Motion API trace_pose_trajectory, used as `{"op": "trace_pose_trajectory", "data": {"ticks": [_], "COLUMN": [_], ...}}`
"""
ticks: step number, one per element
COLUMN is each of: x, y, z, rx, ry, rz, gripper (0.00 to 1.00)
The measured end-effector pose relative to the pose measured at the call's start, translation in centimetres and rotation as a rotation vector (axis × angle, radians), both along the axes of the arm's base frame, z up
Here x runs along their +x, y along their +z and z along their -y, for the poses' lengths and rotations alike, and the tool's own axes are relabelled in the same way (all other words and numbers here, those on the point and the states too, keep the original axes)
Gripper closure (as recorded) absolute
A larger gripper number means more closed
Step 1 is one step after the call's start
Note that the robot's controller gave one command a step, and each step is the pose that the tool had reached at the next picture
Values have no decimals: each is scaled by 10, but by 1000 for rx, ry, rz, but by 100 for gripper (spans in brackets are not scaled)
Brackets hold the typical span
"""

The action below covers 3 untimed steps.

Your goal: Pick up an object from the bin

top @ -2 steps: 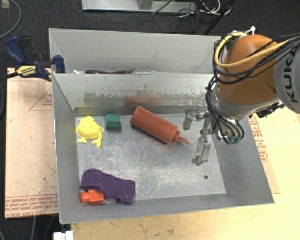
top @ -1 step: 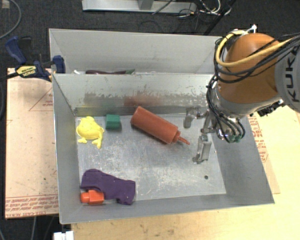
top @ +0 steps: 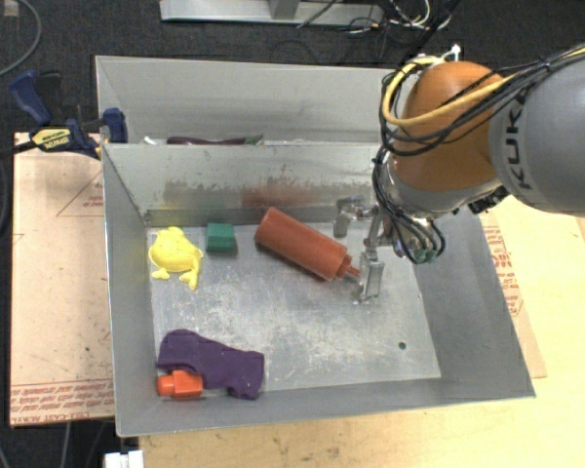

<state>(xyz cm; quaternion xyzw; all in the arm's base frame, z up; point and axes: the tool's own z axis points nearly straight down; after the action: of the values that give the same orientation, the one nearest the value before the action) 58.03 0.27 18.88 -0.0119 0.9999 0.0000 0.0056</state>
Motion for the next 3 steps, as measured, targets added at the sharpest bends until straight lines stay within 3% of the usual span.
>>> {"op": "trace_pose_trajectory", "data": {"ticks": [1, 2, 3], "x": [7, 27, 42], "y": [-45, -63, -80], "z": [-36, -42, -30], "rx": [2, 3, 2], "ry": [-74, -30, 238], "rz": [-11, -5, 4], "gripper": [0, 0, 0]}}
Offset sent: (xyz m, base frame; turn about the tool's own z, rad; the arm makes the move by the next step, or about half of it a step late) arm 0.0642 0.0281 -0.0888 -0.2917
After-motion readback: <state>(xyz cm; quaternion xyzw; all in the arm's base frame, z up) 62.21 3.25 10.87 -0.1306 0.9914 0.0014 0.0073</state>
